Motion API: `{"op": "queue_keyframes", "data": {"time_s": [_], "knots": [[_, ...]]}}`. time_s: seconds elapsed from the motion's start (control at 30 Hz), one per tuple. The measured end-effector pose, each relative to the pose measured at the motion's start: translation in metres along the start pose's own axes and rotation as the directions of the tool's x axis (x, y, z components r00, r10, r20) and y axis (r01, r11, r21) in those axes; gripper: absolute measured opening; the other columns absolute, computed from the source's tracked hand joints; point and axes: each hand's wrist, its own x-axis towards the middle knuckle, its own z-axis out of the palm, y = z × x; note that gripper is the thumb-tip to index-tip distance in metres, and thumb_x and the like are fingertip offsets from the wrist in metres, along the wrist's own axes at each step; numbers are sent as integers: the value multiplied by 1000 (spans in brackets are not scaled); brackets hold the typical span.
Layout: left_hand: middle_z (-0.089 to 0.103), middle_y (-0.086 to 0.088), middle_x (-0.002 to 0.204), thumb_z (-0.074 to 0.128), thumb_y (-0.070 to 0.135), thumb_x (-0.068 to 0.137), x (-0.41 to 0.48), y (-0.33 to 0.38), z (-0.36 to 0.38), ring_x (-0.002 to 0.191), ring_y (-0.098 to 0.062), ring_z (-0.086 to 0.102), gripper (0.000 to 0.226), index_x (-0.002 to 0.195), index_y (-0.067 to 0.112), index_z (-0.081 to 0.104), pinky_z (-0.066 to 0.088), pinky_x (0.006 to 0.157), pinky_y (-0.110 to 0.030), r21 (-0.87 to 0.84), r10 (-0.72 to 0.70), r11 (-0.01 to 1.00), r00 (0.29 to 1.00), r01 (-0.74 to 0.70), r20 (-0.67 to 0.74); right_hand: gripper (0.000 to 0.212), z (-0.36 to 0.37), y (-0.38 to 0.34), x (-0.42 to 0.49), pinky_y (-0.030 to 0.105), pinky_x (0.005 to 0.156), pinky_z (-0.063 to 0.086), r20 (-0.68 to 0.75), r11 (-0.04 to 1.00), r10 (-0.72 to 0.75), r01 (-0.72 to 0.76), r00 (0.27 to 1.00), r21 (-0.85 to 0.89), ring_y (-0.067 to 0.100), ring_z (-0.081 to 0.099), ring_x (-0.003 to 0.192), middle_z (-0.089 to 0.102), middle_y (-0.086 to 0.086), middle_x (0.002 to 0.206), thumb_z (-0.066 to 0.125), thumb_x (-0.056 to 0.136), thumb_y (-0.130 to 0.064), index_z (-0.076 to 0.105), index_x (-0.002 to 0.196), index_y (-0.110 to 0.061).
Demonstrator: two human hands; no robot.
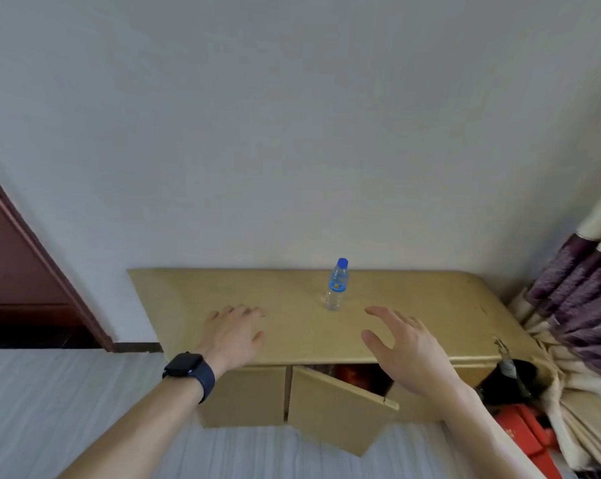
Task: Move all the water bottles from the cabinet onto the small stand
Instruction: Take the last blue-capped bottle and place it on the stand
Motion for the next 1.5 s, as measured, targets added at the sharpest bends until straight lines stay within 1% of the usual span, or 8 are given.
{"op": "queue_keyframes", "data": {"time_s": [0.37,0.57,0.73,0.83,0.97,1.2,1.37,1.5], "knots": [[47,1,145,39,41,100,172,-26,60,131,-24,45,46,144,30,41,36,107,-43,-69,29,997,984,-17,175,56,73,44,172,40,98,44,172,985,155,-166,973,49,22,45,127,49,-9,143,52,93,-48,31,145,-46],[40,-1,151,39,38,101,253,-32,123,139,-25,36,46,145,29,40,33,111,-43,-113,11,993,951,26,310,80,138,94,259,41,104,38,357,938,325,-346,876,-6,28,44,133,38,5,151,55,89,-59,18,154,-30],[17,-6,161,40,37,101,306,-30,188,147,-29,17,53,151,29,27,23,117,-44,-107,-9,993,929,52,371,113,183,109,318,43,103,45,246,838,342,-413,907,356,18,49,130,23,-11,158,74,69,-68,3,152,-41],[0,-5,164,38,38,101,324,-25,225,149,-32,6,58,154,33,15,15,119,-51,-89,-6,995,906,49,422,90,195,103,343,32,80,48,46,887,314,-310,948,342,10,61,103,41,-16,144,72,75,-63,20,146,-46],[-16,3,163,32,48,101,347,-26,261,150,-31,-8,62,154,43,0,8,117,-61,-59,68,997,883,-46,464,40,205,101,361,31,63,47,-71,961,242,-229,968,157,23,65,77,61,-10,107,61,86,-55,46,116,-35],[-42,3,153,14,61,99,350,-35,293,142,-32,-33,64,147,45,-26,0,109,-74,-21,109,993,863,-114,493,29,211,88,355,37,68,52,-81,860,433,-385,898,336,14,57,78,60,-8,99,67,81,-42,52,103,-31],[-35,-5,157,21,57,101,355,-39,286,144,-40,-25,67,151,39,-20,14,108,-74,-1,169,980,818,-201,549,33,208,67,338,31,58,45,-122,880,474,-462,872,113,23,56,69,51,-3,91,54,90,-57,52,114,-34],[-34,-5,157,23,54,102,357,-53,281,145,-39,-24,66,151,40,-19,17,109,-72,3,239,956,780,-295,579,26,203,61,313,32,62,44,-91,823,565,-553,820,134,22,57,71,55,-4,84,49,96,-45,49,118,-31]]}}
